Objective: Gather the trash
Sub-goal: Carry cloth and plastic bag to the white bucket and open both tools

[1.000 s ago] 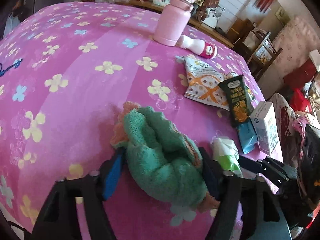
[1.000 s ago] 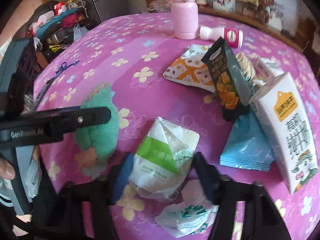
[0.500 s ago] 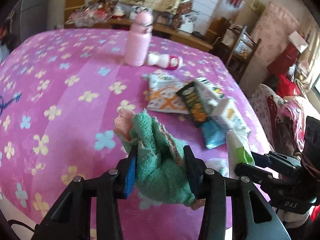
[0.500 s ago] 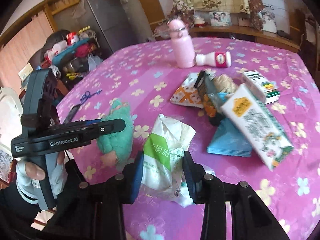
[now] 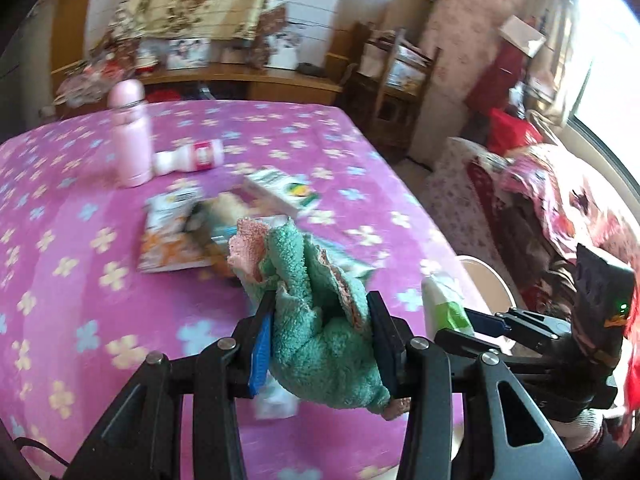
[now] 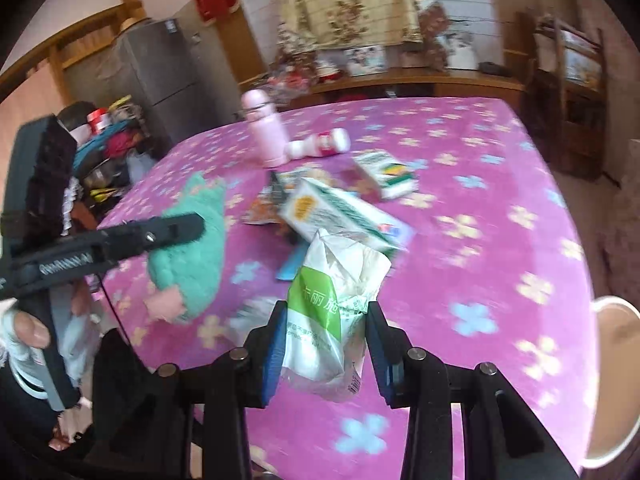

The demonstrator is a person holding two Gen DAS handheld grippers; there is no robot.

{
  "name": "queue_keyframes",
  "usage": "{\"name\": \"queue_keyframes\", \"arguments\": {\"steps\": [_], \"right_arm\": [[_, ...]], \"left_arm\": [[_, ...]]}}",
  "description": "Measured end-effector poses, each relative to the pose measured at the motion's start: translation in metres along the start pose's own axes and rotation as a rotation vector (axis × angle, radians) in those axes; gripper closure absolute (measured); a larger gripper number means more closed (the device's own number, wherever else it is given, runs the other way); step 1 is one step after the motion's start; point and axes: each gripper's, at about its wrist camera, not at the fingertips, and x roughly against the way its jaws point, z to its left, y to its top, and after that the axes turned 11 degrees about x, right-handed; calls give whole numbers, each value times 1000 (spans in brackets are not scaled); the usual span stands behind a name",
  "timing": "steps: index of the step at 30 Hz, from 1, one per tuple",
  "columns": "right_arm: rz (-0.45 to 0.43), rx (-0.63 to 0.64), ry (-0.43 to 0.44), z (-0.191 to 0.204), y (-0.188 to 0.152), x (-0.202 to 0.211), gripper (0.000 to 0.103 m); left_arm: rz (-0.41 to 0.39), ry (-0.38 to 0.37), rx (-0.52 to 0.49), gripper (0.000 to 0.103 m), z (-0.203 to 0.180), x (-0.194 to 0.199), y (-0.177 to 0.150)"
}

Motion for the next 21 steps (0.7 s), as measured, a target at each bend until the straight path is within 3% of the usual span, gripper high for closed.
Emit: {"name": "queue_keyframes", "arguments": {"steps": [10, 21], "right_arm": [[2, -172, -173, -93, -52, 46, 62], [35, -286, -353, -159, -97, 80, 62]], "left_arm": [[82, -120, -141, 57, -112, -61, -11], [168, -181, -231, 57, -191, -120, -31]]}}
